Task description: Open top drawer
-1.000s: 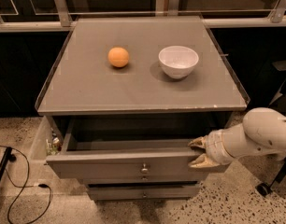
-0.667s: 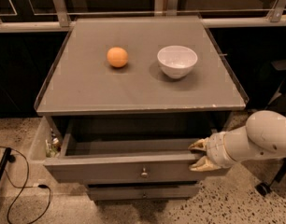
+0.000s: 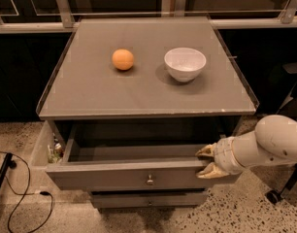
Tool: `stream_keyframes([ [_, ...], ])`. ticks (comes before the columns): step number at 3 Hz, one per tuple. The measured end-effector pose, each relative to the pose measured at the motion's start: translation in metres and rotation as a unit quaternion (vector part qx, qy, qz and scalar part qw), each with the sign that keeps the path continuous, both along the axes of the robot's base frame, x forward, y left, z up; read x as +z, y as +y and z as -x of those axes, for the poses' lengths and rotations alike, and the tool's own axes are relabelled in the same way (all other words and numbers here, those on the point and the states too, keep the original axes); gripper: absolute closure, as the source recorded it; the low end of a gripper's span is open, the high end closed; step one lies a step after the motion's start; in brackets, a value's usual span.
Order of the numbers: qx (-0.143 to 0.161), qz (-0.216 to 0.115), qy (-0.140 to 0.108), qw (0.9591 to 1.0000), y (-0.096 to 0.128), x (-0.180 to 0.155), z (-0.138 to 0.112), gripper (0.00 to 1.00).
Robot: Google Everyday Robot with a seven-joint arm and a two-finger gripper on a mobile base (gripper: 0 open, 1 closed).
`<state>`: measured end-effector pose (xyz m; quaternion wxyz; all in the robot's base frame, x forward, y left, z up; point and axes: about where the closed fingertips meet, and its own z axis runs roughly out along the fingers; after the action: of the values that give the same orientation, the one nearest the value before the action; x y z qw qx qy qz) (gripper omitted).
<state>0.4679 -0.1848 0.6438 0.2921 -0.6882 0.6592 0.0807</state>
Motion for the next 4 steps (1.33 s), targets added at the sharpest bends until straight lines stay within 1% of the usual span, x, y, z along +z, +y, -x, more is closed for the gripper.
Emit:
stream_keyframes([
  [1, 0.008, -0.006, 0.010, 0.9999, 0.001, 0.000, -0.004, 0.18],
  [2, 0.024, -0.023, 0.029, 0.9990, -0.006, -0.005, 0.034, 0.18],
  [3, 0.024, -0.038, 0.030, 0.9985, -0.028, -0.007, 0.099, 0.42],
  [4, 0.024, -0.038, 0.030, 0.9985, -0.027, -0.003, 0.098, 0.65],
])
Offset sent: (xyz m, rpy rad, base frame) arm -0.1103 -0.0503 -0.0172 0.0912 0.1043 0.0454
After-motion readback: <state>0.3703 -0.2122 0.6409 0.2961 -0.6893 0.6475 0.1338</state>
